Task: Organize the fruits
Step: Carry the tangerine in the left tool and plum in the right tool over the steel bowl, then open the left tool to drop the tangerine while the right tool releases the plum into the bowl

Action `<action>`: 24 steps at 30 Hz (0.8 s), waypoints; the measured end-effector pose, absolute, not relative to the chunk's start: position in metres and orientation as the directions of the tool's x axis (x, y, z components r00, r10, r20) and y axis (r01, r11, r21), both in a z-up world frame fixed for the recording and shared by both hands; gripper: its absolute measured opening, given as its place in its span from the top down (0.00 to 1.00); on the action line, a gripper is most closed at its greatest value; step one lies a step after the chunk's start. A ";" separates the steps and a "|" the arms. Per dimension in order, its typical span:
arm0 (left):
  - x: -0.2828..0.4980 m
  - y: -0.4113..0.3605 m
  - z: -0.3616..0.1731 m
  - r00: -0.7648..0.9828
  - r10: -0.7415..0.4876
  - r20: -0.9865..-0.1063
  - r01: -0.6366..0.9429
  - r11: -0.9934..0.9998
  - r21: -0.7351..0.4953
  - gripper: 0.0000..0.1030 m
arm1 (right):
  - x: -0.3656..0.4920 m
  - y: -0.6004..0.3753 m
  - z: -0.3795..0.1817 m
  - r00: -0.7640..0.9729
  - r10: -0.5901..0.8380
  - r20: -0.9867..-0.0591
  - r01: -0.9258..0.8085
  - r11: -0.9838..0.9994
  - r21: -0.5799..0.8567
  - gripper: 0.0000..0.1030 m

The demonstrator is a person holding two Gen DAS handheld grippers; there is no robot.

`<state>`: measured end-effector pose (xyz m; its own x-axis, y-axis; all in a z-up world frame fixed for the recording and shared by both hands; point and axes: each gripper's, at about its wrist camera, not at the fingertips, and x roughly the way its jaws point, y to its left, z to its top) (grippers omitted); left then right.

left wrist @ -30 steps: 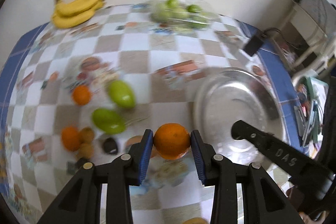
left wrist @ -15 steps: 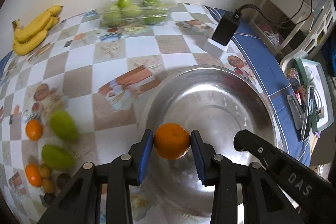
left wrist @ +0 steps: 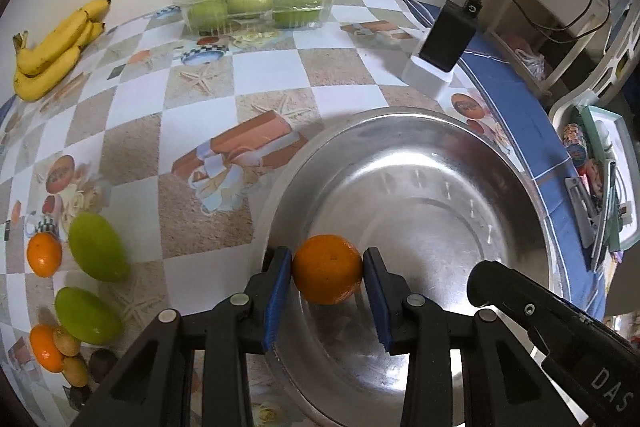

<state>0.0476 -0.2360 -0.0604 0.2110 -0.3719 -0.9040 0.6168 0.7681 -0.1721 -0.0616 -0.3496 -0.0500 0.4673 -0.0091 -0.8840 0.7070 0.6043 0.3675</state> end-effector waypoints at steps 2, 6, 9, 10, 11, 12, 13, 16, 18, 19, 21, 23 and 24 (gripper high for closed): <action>0.052 -0.231 -0.060 0.212 -0.374 -0.903 0.601 0.778 -0.182 0.62 | -0.061 -0.348 -0.051 0.466 -0.007 -0.885 0.704 0.608 0.366 0.75; 0.062 -0.219 -0.059 0.218 -0.372 -0.902 0.567 0.801 -0.193 0.62 | -0.056 -0.345 -0.053 0.464 0.005 -0.886 0.694 0.620 0.366 0.75; 0.070 -0.209 -0.060 0.220 -0.373 -0.901 0.546 0.813 -0.203 0.62 | -0.051 -0.339 -0.055 0.457 0.014 -0.889 0.680 0.639 0.359 0.75; 0.073 -0.205 -0.060 0.222 -0.373 -0.901 0.536 0.818 -0.207 0.62 | -0.049 -0.337 -0.056 0.455 0.017 -0.890 0.674 0.646 0.357 0.75; 0.075 -0.202 -0.059 0.224 -0.372 -0.901 0.528 0.823 -0.208 0.62 | -0.048 -0.335 -0.056 0.452 0.019 -0.892 0.670 0.652 0.354 0.75; 0.077 -0.199 -0.059 0.227 -0.370 -0.901 0.520 0.828 -0.210 0.62 | -0.046 -0.334 -0.057 0.450 0.020 -0.893 0.667 0.657 0.351 0.75; 0.079 -0.197 -0.060 0.228 -0.369 -0.901 0.514 0.832 -0.210 0.62 | -0.045 -0.332 -0.058 0.447 0.021 -0.894 0.664 0.662 0.348 0.75; 0.081 -0.193 -0.060 0.227 -0.369 -0.902 0.504 0.837 -0.215 0.62 | -0.041 -0.327 -0.060 0.441 0.031 -0.897 0.651 0.676 0.344 0.75; 0.081 -0.193 -0.060 0.225 -0.369 -0.902 0.502 0.837 -0.217 0.61 | -0.039 -0.325 -0.062 0.438 0.036 -0.898 0.644 0.685 0.341 0.75; 0.081 -0.193 -0.060 0.225 -0.367 -0.903 0.502 0.838 -0.215 0.61 | -0.037 -0.324 -0.063 0.436 0.041 -0.899 0.640 0.689 0.341 0.75; 0.080 -0.193 -0.061 0.225 -0.363 -0.904 0.504 0.838 -0.211 0.61 | -0.036 -0.322 -0.064 0.434 0.047 -0.899 0.637 0.690 0.344 0.75; 0.080 -0.193 -0.060 0.221 -0.361 -0.906 0.502 0.838 -0.212 0.61 | -0.035 -0.322 -0.065 0.430 0.049 -0.901 0.637 0.691 0.341 0.75; 0.081 -0.193 -0.061 0.218 -0.362 -0.906 0.500 0.839 -0.215 0.61 | -0.035 -0.322 -0.065 0.429 0.048 -0.902 0.638 0.691 0.340 0.75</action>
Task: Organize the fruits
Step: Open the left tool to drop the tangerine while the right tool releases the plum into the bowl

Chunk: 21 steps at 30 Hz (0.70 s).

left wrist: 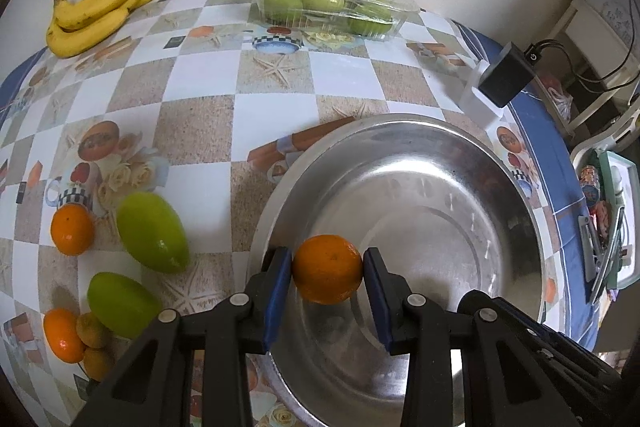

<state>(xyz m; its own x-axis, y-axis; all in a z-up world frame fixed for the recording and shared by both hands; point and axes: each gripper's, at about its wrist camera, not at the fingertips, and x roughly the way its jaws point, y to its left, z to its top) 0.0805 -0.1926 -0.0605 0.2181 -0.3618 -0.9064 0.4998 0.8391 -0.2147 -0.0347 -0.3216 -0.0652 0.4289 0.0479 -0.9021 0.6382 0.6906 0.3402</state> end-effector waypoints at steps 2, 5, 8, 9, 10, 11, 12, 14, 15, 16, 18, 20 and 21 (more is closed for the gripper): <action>0.081 -0.191 -0.060 0.211 -0.366 -0.906 0.493 0.840 -0.224 0.60 | -0.034 -0.321 -0.065 0.428 0.047 -0.903 0.639 0.690 0.339 0.75; 0.081 -0.190 -0.060 0.202 -0.377 -0.904 0.488 0.839 -0.241 0.57 | -0.033 -0.321 -0.066 0.422 0.052 -0.905 0.641 0.689 0.339 0.75; 0.081 -0.188 -0.056 0.196 -0.396 -0.897 0.488 0.833 -0.261 0.47 | -0.032 -0.321 -0.066 0.412 0.047 -0.910 0.643 0.692 0.327 0.75; 0.080 -0.188 -0.054 0.198 -0.400 -0.895 0.489 0.831 -0.264 0.47 | -0.031 -0.321 -0.065 0.413 0.047 -0.910 0.643 0.692 0.328 0.74; 0.080 -0.187 -0.051 0.202 -0.404 -0.892 0.491 0.830 -0.265 0.46 | -0.031 -0.321 -0.064 0.418 0.048 -0.907 0.642 0.691 0.332 0.74; 0.080 -0.187 -0.048 0.206 -0.406 -0.890 0.492 0.829 -0.264 0.46 | -0.032 -0.321 -0.062 0.427 0.047 -0.903 0.640 0.689 0.339 0.72; 0.079 -0.186 -0.045 0.210 -0.408 -0.889 0.492 0.829 -0.264 0.46 | -0.032 -0.321 -0.060 0.432 0.045 -0.901 0.639 0.689 0.341 0.71; 0.080 -0.183 -0.038 0.219 -0.409 -0.886 0.487 0.832 -0.264 0.45 | -0.034 -0.322 -0.054 0.446 0.030 -0.895 0.640 0.688 0.342 0.60; 0.080 -0.181 -0.035 0.224 -0.409 -0.885 0.483 0.835 -0.264 0.44 | -0.035 -0.323 -0.052 0.453 0.026 -0.891 0.640 0.687 0.345 0.59; 0.081 -0.179 -0.032 0.230 -0.408 -0.883 0.478 0.838 -0.263 0.43 | -0.036 -0.323 -0.049 0.462 0.022 -0.887 0.639 0.685 0.350 0.59; 0.082 -0.175 -0.025 0.249 -0.396 -0.884 0.467 0.849 -0.249 0.40 | -0.037 -0.324 -0.044 0.476 0.017 -0.879 0.637 0.682 0.359 0.59; 0.083 -0.170 -0.020 0.273 -0.379 -0.884 0.456 0.860 -0.228 0.35 | -0.038 -0.323 -0.041 0.480 0.010 -0.877 0.636 0.685 0.356 0.57; 0.084 -0.168 -0.018 0.285 -0.364 -0.887 0.449 0.868 -0.212 0.33 | -0.037 -0.323 -0.040 0.480 0.006 -0.878 0.635 0.688 0.352 0.56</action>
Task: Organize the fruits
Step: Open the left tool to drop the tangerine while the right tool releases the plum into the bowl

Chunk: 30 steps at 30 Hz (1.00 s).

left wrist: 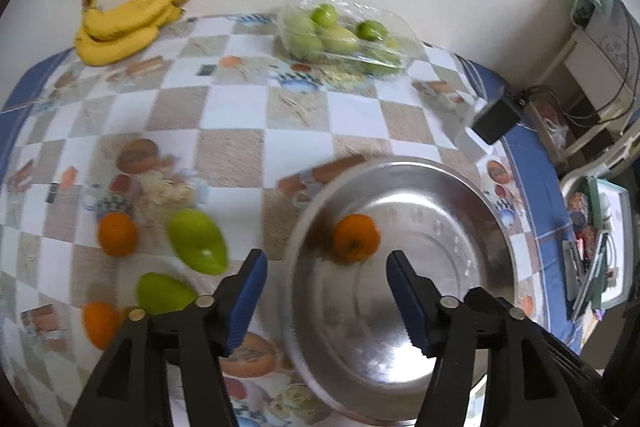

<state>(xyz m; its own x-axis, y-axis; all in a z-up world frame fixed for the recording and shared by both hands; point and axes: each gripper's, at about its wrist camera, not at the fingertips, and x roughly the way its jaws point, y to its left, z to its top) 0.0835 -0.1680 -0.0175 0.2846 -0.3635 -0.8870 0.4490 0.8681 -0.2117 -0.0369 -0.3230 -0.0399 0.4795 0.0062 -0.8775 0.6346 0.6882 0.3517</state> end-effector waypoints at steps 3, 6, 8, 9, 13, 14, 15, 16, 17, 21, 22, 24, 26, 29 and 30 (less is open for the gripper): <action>0.085 -0.161 -0.015 0.319 -0.312 -0.895 0.423 0.892 -0.160 0.26 | -0.034 -0.321 -0.039 0.468 -0.004 -0.884 0.631 0.701 0.331 0.45; 0.089 -0.151 -0.017 0.346 -0.259 -0.902 0.378 0.918 -0.118 0.14 | -0.032 -0.319 -0.041 0.459 -0.004 -0.889 0.621 0.717 0.317 0.44; 0.092 -0.145 -0.021 0.359 -0.218 -0.908 0.343 0.935 -0.088 0.06 | -0.030 -0.316 -0.042 0.450 -0.009 -0.893 0.615 0.729 0.302 0.37; 0.094 -0.142 -0.023 0.362 -0.199 -0.911 0.328 0.942 -0.075 0.05 | -0.030 -0.315 -0.042 0.447 -0.011 -0.895 0.613 0.733 0.296 0.33; 0.098 -0.134 -0.033 0.352 -0.143 -0.925 0.284 0.958 -0.040 0.03 | -0.027 -0.313 -0.045 0.435 -0.009 -0.900 0.605 0.744 0.285 0.29; 0.098 -0.133 -0.035 0.348 -0.134 -0.928 0.278 0.960 -0.035 0.03 | -0.025 -0.312 -0.046 0.429 -0.012 -0.903 0.601 0.750 0.275 0.28; 0.099 -0.132 -0.038 0.342 -0.126 -0.931 0.271 0.962 -0.030 0.03 | -0.024 -0.311 -0.047 0.422 -0.014 -0.906 0.599 0.755 0.268 0.28; 0.100 -0.131 -0.040 0.337 -0.119 -0.934 0.265 0.964 -0.027 0.03 | -0.023 -0.310 -0.050 0.413 -0.012 -0.911 0.596 0.759 0.260 0.28; 0.100 -0.130 -0.042 0.330 -0.111 -0.937 0.259 0.966 -0.023 0.03 | -0.022 -0.310 -0.051 0.408 -0.009 -0.913 0.594 0.762 0.258 0.28; 0.103 -0.127 -0.046 0.321 -0.101 -0.942 0.245 0.969 -0.020 0.01 | -0.020 -0.307 -0.053 0.404 -0.018 -0.915 0.585 0.773 0.243 0.06; 0.102 -0.126 -0.046 0.325 -0.098 -0.941 0.246 0.969 -0.016 0.00 | -0.020 -0.306 -0.053 0.403 -0.028 -0.915 0.585 0.777 0.234 0.05; 0.101 -0.127 -0.045 0.339 -0.085 -0.937 0.246 0.969 0.001 0.00 | -0.020 -0.305 -0.054 0.397 -0.032 -0.917 0.584 0.780 0.225 0.03; 0.102 -0.127 -0.045 0.345 -0.076 -0.935 0.249 0.968 0.013 0.00 | -0.019 -0.305 -0.055 0.395 -0.031 -0.918 0.583 0.781 0.224 0.00; 0.102 -0.125 -0.047 0.347 -0.067 -0.936 0.247 0.969 0.022 0.00 | -0.019 -0.304 -0.054 0.399 -0.031 -0.916 0.579 0.783 0.225 0.00; 0.103 -0.124 -0.047 0.349 -0.063 -0.935 0.243 0.970 0.025 0.00 | -0.019 -0.304 -0.054 0.402 -0.032 -0.915 0.578 0.784 0.227 0.00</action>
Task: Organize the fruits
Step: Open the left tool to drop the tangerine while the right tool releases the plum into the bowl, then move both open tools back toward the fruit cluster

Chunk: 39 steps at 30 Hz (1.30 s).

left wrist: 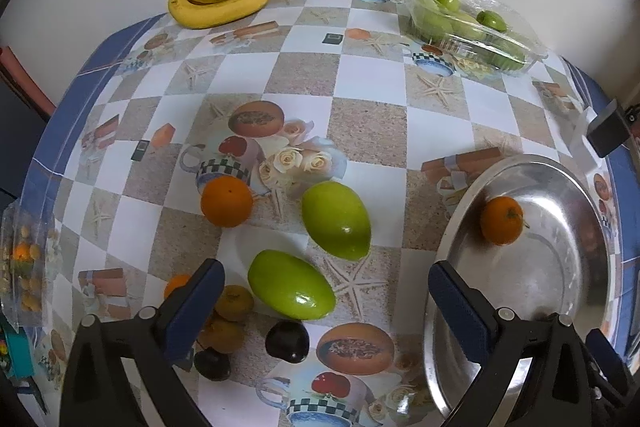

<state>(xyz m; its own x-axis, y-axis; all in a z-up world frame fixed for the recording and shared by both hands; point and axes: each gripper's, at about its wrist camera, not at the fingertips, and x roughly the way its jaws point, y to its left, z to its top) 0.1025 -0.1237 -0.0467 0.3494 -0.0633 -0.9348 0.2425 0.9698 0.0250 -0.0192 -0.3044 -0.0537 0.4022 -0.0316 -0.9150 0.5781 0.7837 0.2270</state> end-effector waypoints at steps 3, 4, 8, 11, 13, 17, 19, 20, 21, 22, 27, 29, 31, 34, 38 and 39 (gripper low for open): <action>0.103 -0.119 -0.045 0.357 -0.060 -0.932 0.231 0.973 0.025 0.00 | -0.020 -0.305 -0.053 0.407 -0.031 -0.913 0.580 0.781 0.232 0.00; 0.103 -0.118 -0.044 0.361 -0.059 -0.931 0.227 0.974 0.026 0.00 | -0.020 -0.305 -0.053 0.408 -0.031 -0.912 0.582 0.779 0.234 0.00; 0.104 -0.111 -0.040 0.370 -0.056 -0.928 0.217 0.976 0.028 0.00 | -0.021 -0.305 -0.053 0.409 -0.028 -0.912 0.586 0.774 0.239 0.00; 0.104 -0.106 -0.038 0.371 -0.053 -0.927 0.214 0.976 0.030 0.00 | -0.020 -0.302 -0.053 0.401 -0.037 -0.915 0.578 0.785 0.222 0.00; 0.104 -0.103 -0.037 0.369 -0.050 -0.928 0.212 0.977 0.032 0.00 | -0.018 -0.301 -0.052 0.395 -0.046 -0.918 0.573 0.793 0.207 0.00; 0.102 -0.095 -0.035 0.380 -0.026 -0.925 0.210 0.976 0.059 0.00 | -0.019 -0.299 -0.050 0.400 -0.050 -0.915 0.570 0.796 0.205 0.00; 0.101 -0.089 -0.033 0.388 -0.020 -0.921 0.206 0.976 0.065 0.00 | -0.018 -0.298 -0.049 0.402 -0.049 -0.914 0.567 0.797 0.207 0.00; 0.100 -0.086 -0.032 0.391 -0.016 -0.920 0.203 0.977 0.069 0.00 | -0.018 -0.297 -0.049 0.404 -0.048 -0.914 0.563 0.800 0.207 0.00; 0.099 -0.082 -0.031 0.394 -0.014 -0.919 0.199 0.978 0.070 0.00 | -0.017 -0.295 -0.049 0.405 -0.047 -0.913 0.560 0.802 0.207 0.00; 0.098 -0.080 -0.030 0.395 -0.014 -0.918 0.195 0.978 0.069 0.00 | -0.016 -0.294 -0.048 0.405 -0.044 -0.913 0.557 0.804 0.208 0.00; 0.096 -0.059 -0.028 0.391 -0.018 -0.920 0.168 0.984 0.052 0.00 | -0.012 -0.283 -0.046 0.413 -0.015 -0.911 0.531 0.817 0.227 0.00; 0.096 -0.048 -0.027 0.390 -0.025 -0.920 0.146 0.989 0.035 0.00 | -0.009 -0.276 -0.042 0.425 -0.008 -0.905 0.512 0.827 0.233 0.00; 0.096 -0.038 -0.027 0.389 -0.026 -0.921 0.121 0.992 0.023 0.00 | -0.006 -0.269 -0.040 0.437 0.002 -0.900 0.495 0.835 0.242 0.00; 0.098 -0.020 -0.026 0.390 -0.027 -0.921 0.077 0.997 0.003 0.00 | 0.000 -0.257 -0.036 0.459 0.045 -0.887 0.462 0.841 0.282 0.00; 0.098 0.003 -0.026 0.393 -0.028 -0.919 0.025 0.999 -0.019 0.00 | 0.011 -0.234 -0.032 0.489 0.100 -0.867 0.398 0.858 0.324 0.00; 0.098 0.008 -0.026 0.396 -0.029 -0.918 0.016 1.000 -0.025 0.00 | 0.014 -0.228 -0.030 0.495 0.111 -0.862 0.381 0.864 0.330 0.00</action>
